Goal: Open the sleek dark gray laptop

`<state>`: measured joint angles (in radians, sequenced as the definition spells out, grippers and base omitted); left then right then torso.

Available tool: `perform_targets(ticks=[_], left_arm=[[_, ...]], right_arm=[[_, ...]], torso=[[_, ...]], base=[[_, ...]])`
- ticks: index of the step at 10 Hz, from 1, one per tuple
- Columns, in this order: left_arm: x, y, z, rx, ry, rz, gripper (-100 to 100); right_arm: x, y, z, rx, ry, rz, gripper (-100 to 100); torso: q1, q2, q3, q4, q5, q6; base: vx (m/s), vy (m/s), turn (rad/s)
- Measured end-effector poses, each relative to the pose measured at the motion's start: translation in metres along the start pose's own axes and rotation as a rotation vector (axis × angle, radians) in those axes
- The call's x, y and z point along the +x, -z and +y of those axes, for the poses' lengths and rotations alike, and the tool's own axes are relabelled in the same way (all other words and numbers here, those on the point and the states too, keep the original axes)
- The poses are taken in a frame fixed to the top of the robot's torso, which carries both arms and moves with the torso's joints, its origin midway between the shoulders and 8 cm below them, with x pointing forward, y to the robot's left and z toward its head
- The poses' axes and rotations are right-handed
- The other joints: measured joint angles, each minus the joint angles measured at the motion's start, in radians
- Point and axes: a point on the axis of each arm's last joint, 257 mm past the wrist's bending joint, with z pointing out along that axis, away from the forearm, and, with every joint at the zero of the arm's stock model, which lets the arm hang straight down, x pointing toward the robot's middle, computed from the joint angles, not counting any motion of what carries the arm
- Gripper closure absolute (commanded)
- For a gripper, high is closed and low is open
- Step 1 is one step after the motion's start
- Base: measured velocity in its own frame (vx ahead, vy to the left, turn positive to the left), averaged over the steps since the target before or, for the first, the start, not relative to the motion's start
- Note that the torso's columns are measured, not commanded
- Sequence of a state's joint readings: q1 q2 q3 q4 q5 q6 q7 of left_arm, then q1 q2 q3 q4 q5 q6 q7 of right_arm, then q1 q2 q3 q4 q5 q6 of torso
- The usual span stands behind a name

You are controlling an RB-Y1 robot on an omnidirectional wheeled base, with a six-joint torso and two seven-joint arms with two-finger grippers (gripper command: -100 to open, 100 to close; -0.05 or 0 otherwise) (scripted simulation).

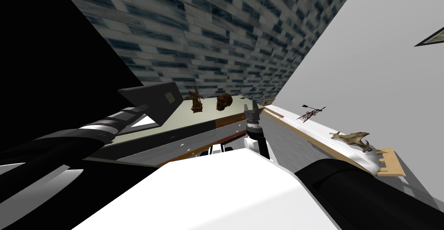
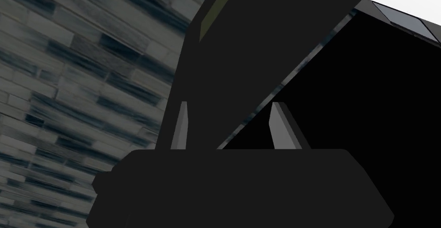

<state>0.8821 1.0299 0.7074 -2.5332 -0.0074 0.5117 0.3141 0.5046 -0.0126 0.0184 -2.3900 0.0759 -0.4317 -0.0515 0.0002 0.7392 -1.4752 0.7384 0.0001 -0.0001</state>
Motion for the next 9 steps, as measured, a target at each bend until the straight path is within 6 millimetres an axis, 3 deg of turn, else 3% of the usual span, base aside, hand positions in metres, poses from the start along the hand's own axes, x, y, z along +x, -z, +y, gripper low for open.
perform_targets(ticks=[3, 9], left_arm=[[-0.006, -0.003, 0.006, -0.007, 0.113, -0.014, 100], [-0.005, -0.006, 0.011, -0.012, 0.271, -0.011, 100]], right_arm=[[0.000, 0.000, 0.000, 0.000, 0.000, 0.000, 0], [0.000, 0.000, 0.000, 0.000, 0.000, 0.000, 0]], torso=[[0.002, -0.003, -0.001, -0.002, 0.005, 0.004], [-0.004, -0.005, -0.003, -0.002, -0.001, 0.003]], base=[[-0.018, 0.024, -0.070], [-0.007, 0.010, -0.028]])
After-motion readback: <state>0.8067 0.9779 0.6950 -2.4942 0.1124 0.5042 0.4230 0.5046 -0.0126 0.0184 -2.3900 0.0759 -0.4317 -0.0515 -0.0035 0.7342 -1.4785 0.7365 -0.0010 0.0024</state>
